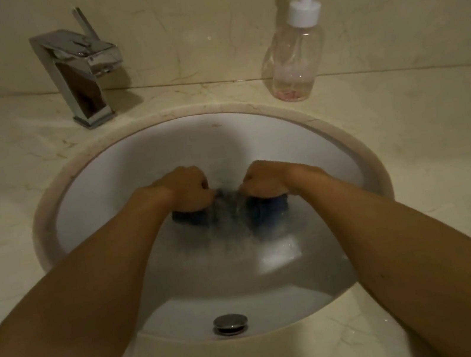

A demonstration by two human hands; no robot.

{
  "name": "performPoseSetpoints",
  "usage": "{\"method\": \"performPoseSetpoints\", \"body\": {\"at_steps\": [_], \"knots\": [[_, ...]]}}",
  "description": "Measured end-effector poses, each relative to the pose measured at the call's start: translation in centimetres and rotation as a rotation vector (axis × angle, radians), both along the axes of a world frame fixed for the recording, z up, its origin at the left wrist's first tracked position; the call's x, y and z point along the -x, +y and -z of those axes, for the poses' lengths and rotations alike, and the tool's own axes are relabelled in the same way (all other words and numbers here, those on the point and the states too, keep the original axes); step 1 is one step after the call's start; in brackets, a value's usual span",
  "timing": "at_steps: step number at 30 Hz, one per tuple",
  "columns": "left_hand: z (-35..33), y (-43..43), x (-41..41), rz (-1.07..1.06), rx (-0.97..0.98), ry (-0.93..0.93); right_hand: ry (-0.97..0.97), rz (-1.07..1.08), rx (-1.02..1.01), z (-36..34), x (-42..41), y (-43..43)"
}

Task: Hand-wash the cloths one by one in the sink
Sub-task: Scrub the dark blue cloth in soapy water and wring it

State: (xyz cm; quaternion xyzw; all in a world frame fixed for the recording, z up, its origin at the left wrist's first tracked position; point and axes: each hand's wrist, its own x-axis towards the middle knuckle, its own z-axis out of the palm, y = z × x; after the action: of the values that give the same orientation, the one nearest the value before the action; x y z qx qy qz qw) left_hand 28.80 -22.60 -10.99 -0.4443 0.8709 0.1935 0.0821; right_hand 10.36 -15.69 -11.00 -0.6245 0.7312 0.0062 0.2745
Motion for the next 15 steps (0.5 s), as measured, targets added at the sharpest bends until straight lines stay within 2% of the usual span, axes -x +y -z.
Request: {"method": "performPoseSetpoints", "body": {"at_steps": [3,5,7,8,11,15], "knots": [[-0.2,-0.5,-0.6,-0.057,0.161,0.044,0.053,0.026,0.125,-0.9,1.1,0.3],[-0.6,-0.6,-0.7,-0.056,0.244,0.209,-0.029,0.055,0.205,-1.5,1.6,0.3],[-0.8,-0.1,-0.3,-0.003,0.199,0.315,-0.126,0.03,0.116,-1.6,1.4,0.4],[-0.8,0.2,0.1,0.042,0.137,0.274,-0.095,-0.042,0.03,-1.5,1.1,0.3],[-0.5,1.3,0.7,0.173,-0.074,-0.019,0.078,-0.192,-0.18,-1.0,0.6,0.6],[-0.5,0.9,0.0,0.147,-0.06,-0.175,0.074,-0.186,-0.125,-0.8,1.1,1.1]]}}
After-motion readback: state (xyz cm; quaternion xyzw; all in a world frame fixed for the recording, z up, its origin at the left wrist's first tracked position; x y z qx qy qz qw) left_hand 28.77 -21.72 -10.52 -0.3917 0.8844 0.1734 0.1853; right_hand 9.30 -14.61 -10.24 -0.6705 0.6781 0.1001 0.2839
